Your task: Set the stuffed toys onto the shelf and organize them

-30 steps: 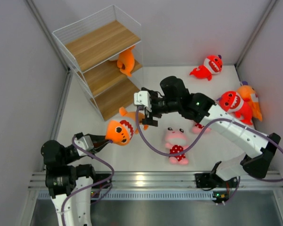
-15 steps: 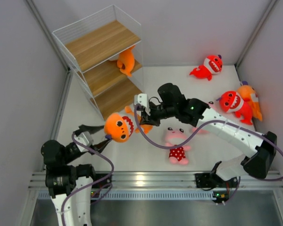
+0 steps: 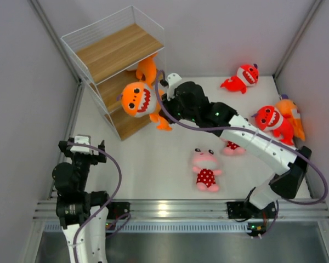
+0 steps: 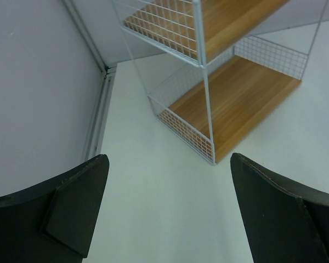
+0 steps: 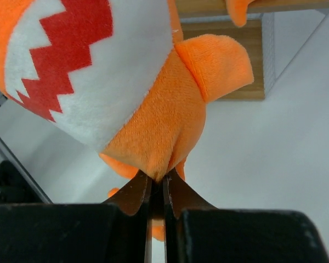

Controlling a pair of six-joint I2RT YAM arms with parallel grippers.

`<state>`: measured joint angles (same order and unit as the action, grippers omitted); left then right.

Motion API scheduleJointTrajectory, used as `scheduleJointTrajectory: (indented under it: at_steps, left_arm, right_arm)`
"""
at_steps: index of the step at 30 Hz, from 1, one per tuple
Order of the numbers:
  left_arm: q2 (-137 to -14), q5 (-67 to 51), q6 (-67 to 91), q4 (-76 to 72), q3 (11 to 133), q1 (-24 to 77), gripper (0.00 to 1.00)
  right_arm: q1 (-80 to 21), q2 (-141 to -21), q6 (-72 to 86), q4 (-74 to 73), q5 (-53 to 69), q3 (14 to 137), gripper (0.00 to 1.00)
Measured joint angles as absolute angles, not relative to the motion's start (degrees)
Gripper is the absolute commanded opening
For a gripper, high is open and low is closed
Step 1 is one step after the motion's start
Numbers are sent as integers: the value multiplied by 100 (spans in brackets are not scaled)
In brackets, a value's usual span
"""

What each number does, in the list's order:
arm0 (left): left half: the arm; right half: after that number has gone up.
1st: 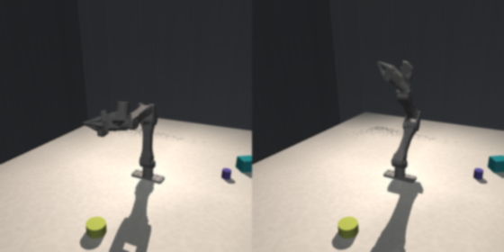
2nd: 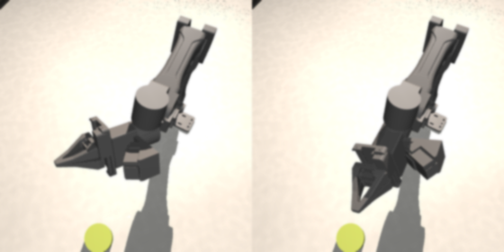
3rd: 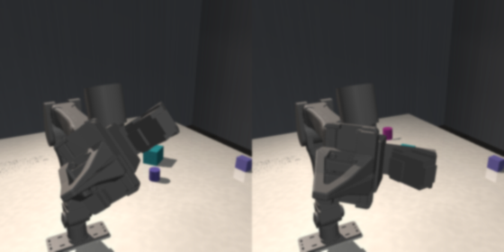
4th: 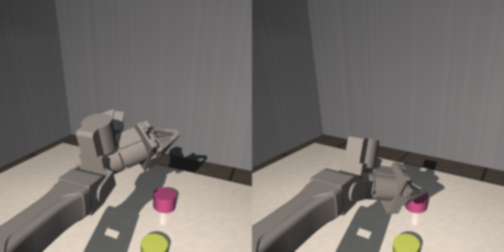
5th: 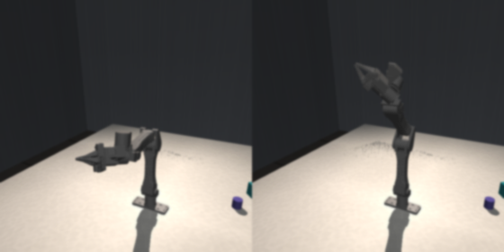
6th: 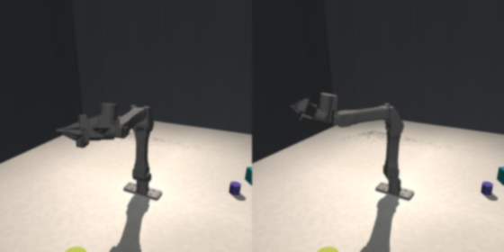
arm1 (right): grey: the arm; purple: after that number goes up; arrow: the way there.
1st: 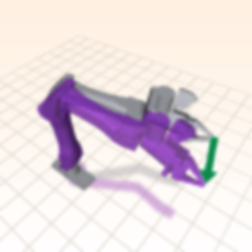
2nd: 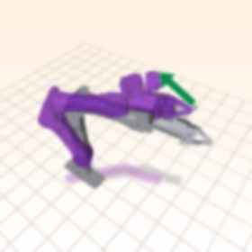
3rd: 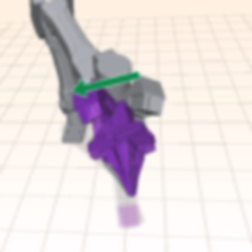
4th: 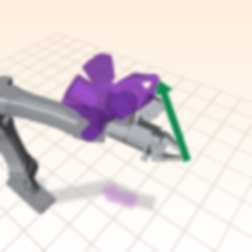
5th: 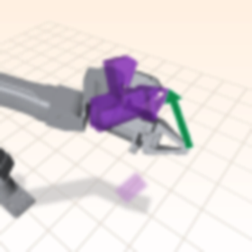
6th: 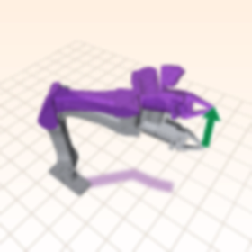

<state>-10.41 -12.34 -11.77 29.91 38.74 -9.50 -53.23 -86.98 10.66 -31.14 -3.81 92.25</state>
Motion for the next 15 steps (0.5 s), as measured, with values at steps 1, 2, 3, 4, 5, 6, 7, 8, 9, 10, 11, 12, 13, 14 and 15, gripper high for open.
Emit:
scheduleJointTrajectory:
  at_steps: [1,2,3,4,5,6,7,8,9,10,11,12,13,14,15]
  left_arm:
    - [-991,-1070,-1114,3020,3857,-950,98]
    - [-921,-941,-1052,3030,3820,-950,98]
    - [-854,-891,-1007,3052,3789,-950,98]
    - [-792,-854,-965,3065,3763,-950,99]
    - [-738,-821,-910,3068,3732,-950,99]
    - [-685,-760,-849,3068,3706,-950,99]
    - [-655,-681,-805,3057,3684,-950,99]
    - [-626,-604,-766,3039,3651,-950,99]
    - [-589,-460,-718,3002,3594,-947,99]
    - [-552,-318,-681,2985,3535,-950,99]
    - [-499,-169,-622,2936,3437,-950,99]
    - [-432,-25,-563,2856,3306,-950,99]
    - [-368,86,-513,2803,3188,-950,99]
    - [-298,217,-436,2755,3050,-950,99]
    - [-235,346,-377,2722,2930,-950,99]
  right_arm:
    - [-5321,-8847,1210,-3138,-537,9435,0]
    - [-5323,-8984,1321,-3142,-655,9603,0]
    - [-5325,-9155,1428,-3157,-779,9817,0]
    - [-5328,-9336,1505,-3188,-895,10047,0]
    - [-5328,-9511,1559,-3232,-1004,10265,0]
    - [-5328,-9725,1601,-3280,-1114,10538,0]
    - [-5328,-9931,1636,-3350,-1216,10825,0]
    - [-5328,-10151,1667,-3424,-1288,11120,0]
    - [-5325,-10385,1682,-3507,-1345,11428,0]
    - [-5325,-10560,1706,-3564,-1367,11646,0]
    - [-5325,-10755,1734,-3590,-1380,11845,0]
    - [-5325,-10919,1782,-3605,-1391,12009,0]
    - [-5328,-11041,1826,-3603,-1391,12103,0]
    - [-5328,-11137,1874,-3605,-1398,12162,0]
    - [-5328,-11229,1933,-3607,-1413,12199,0]
